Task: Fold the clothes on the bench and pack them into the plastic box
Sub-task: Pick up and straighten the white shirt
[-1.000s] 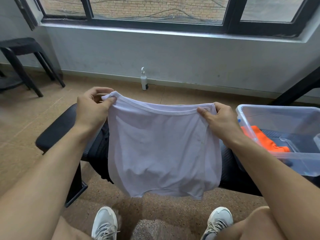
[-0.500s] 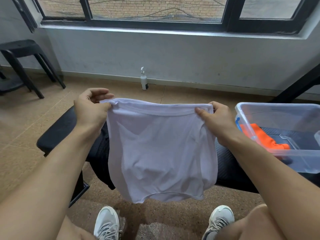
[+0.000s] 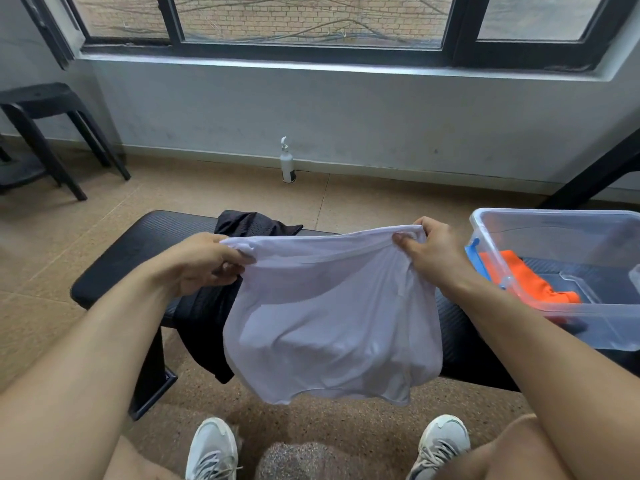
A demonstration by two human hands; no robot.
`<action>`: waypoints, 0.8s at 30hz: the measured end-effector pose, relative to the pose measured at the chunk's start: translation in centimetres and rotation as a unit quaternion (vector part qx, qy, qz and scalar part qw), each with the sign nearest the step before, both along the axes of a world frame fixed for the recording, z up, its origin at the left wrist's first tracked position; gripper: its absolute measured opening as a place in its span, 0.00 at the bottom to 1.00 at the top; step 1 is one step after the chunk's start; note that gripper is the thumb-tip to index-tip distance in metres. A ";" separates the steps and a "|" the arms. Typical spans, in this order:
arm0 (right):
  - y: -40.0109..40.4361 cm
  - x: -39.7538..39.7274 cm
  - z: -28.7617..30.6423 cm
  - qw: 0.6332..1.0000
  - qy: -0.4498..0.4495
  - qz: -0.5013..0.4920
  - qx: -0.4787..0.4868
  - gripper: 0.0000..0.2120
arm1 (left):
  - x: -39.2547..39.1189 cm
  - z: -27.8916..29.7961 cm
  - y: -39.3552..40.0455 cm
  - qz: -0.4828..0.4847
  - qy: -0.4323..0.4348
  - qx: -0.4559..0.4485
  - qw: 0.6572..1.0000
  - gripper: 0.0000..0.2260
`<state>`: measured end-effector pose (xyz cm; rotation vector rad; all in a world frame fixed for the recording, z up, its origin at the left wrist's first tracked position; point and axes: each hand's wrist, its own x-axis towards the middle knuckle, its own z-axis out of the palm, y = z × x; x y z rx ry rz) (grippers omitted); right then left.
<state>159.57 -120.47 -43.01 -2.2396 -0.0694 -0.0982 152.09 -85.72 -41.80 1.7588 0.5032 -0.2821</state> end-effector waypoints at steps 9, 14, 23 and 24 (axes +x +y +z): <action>0.7 -0.4 0.2 1.000 -0.007 0.007 -0.010 0.10 | -0.1 2.2 -0.7 0.079 -0.007 -0.190 0.979 0.07; 0.5 -0.2 0.0 1.000 0.000 0.006 -0.020 0.10 | 0.2 1.3 -0.1 0.117 -0.046 0.029 0.992 0.07; 1.2 -0.2 -0.2 0.999 -0.010 0.020 -0.027 0.11 | 0.6 0.2 1.0 0.186 -0.092 0.191 0.959 0.07; 1.1 -0.1 -0.4 1.000 -0.007 0.019 -0.022 0.11 | 0.6 0.3 0.7 0.172 -0.080 0.139 0.972 0.07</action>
